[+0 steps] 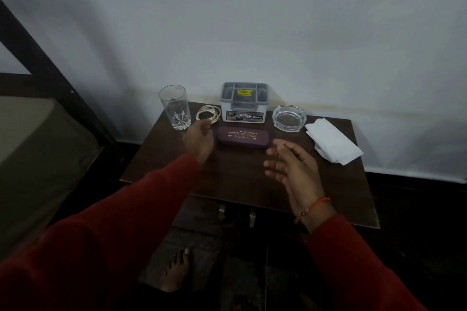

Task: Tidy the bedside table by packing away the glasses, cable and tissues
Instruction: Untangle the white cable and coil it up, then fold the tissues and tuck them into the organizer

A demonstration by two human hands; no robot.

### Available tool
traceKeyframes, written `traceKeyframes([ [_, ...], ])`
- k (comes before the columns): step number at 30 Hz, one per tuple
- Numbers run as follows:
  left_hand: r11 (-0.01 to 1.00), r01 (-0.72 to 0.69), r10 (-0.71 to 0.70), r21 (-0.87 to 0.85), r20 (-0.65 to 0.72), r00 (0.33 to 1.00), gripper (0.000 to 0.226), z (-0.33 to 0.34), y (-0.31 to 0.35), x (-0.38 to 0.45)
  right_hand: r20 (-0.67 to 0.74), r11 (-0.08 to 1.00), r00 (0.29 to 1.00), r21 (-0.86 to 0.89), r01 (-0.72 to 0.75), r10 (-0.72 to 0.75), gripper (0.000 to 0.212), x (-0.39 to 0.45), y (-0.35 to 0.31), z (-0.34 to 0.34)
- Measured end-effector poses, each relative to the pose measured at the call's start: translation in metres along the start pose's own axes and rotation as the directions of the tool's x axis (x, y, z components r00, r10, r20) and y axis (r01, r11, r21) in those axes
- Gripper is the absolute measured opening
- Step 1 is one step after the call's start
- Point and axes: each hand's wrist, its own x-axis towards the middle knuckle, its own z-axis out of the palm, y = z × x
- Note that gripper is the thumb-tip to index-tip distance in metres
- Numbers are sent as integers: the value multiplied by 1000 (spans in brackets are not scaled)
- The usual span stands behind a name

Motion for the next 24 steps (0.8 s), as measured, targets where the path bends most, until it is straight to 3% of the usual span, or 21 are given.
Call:
traceKeyframes([
  [3,944,-268,264,192,47,963,32,-7,0,-10,-36,1000,999,-1,19,-19,19,2,-2,-1],
  [5,860,-358,390,364,-16,921,37,-11,6,-12,-59,1000,998,5,19,-18,19,3,-3,-2],
  [8,852,-284,423,440,-259,868,55,-23,17,-4,-79,1000,996,6,27,-26,18,5,-3,-5],
  [11,918,-146,294,369,-383,876,62,-37,23,3,-99,999,994,-9,37,-38,18,7,-4,-9],
  [14,917,-158,264,367,-259,929,49,-37,19,-15,-130,995,988,-64,71,-79,18,14,-8,-18],
  [17,918,-263,273,297,7,962,22,-28,13,-61,-241,939,940,-301,165,-242,20,29,-14,-40],
  [21,961,-266,249,76,183,951,19,-30,27,-118,-292,696,820,-697,170,-492,24,52,-19,-83],
  [24,976,-143,180,-162,245,953,18,-31,39,-145,-329,576,813,-817,11,-481,39,75,-14,-109],
])
